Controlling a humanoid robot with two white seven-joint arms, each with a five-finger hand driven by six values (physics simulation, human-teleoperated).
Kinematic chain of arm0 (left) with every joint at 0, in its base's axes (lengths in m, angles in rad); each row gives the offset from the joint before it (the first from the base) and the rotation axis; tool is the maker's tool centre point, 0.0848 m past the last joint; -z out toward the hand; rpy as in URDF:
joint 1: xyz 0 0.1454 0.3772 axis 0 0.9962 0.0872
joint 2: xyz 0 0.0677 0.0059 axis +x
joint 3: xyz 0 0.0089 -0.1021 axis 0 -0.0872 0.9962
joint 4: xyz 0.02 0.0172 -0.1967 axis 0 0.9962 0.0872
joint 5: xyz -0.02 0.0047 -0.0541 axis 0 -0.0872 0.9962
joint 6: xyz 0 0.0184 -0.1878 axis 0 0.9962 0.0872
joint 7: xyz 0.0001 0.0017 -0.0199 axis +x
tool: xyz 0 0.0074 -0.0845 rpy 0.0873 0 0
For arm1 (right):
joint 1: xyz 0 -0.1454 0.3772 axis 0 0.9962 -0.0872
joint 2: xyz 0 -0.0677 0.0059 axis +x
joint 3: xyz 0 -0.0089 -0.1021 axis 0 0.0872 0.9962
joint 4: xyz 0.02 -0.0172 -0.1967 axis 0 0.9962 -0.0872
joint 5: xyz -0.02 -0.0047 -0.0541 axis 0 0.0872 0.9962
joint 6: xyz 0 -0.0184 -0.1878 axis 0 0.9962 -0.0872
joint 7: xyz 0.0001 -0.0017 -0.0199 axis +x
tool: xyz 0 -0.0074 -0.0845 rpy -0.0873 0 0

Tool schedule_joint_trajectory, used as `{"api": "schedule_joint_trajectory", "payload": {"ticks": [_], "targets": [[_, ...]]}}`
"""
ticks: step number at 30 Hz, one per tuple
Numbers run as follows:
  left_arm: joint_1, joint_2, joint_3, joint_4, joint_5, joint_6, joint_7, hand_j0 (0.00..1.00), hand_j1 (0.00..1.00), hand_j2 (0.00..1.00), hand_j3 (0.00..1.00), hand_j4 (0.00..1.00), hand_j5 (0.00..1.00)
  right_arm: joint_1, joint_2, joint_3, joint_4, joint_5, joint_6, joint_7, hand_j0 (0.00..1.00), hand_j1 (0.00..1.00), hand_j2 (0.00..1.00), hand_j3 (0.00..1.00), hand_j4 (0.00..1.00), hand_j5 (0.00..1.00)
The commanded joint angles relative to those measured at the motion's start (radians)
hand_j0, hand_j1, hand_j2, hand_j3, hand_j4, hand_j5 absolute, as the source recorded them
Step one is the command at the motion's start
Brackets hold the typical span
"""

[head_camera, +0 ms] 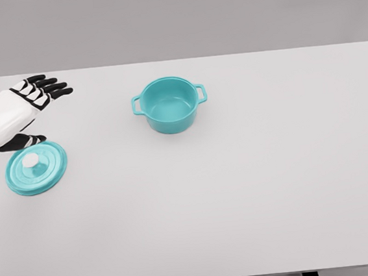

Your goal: Cover the pot with left arm

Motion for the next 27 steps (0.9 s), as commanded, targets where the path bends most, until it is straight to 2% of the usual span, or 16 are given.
{"api": "schedule_joint_trajectory", "payload": {"ticks": [1,4,9,10,11,13,14,17,21,22,27], "targets": [[0.0,0.002,0.002,0.002,0.009,0.001,0.0,1.0,1.0,1.0,1.0,1.0,1.0,0.0,0.0,0.0,0.0,-0.001,0.0,0.0,1.0,1.0,1.0,1.0,1.0,1.0],[0.0,0.025,0.009,0.005,0.01,0.001,0.001,1.0,1.0,1.0,1.0,1.0,1.0,0.0,0.0,0.0,0.0,0.0,0.0,0.0,1.0,1.0,1.0,1.0,1.0,1.0],[0.008,0.131,-0.003,0.003,0.133,0.001,-0.003,1.0,1.0,1.0,1.0,1.0,1.0,0.0,0.0,0.0,0.0,0.0,0.0,0.0,1.0,1.0,1.0,1.0,1.0,1.0],[0.012,0.149,-0.005,0.003,0.162,0.001,-0.035,1.0,1.0,1.0,1.0,1.0,1.0,0.0,0.0,0.0,0.0,0.0,0.0,0.0,1.0,1.0,1.0,1.0,1.0,1.0],[0.011,0.174,-0.009,0.003,0.183,0.001,-0.13,1.0,1.0,1.0,1.0,1.0,1.0,0.0,0.0,0.0,0.0,0.0,0.0,0.0,1.0,1.0,1.0,1.0,1.0,1.0],[0.008,0.232,-0.026,-0.006,0.26,0.001,-0.374,1.0,1.0,1.0,1.0,1.0,1.0,0.0,0.0,0.0,0.0,0.0,0.0,0.0,1.0,1.0,1.0,1.0,1.0,1.0],[0.002,0.27,-0.034,-0.01,0.315,0.001,-0.393,1.0,1.0,1.0,1.0,1.0,1.0,0.0,0.0,0.0,0.0,0.0,0.0,0.0,1.0,1.0,1.0,1.0,1.0,1.0],[0.0,0.343,-0.044,-0.012,0.398,0.001,-0.393,1.0,1.0,1.0,1.0,1.0,1.0,0.0,0.0,0.0,0.0,0.0,0.0,0.0,1.0,1.0,1.0,1.0,1.0,1.0],[-0.008,0.34,-0.072,-0.01,0.401,0.001,-0.393,1.0,1.0,1.0,1.0,1.0,1.0,0.0,0.0,0.0,0.0,0.0,0.0,0.0,1.0,1.0,1.0,1.0,1.0,1.0],[-0.011,0.333,-0.094,-0.01,0.398,0.001,-0.393,0.94,0.94,0.94,0.94,0.94,0.94,0.0,0.0,0.0,0.0,0.0,0.0,0.0,1.0,1.0,1.0,1.0,1.0,1.0],[-0.018,0.303,-0.13,-0.009,0.39,0.001,-0.393,0.91,0.91,0.91,0.91,0.91,0.91,0.0,0.0,0.0,0.0,0.0,0.0,0.0,1.0,1.0,1.0,1.0,1.0,1.0]]}}
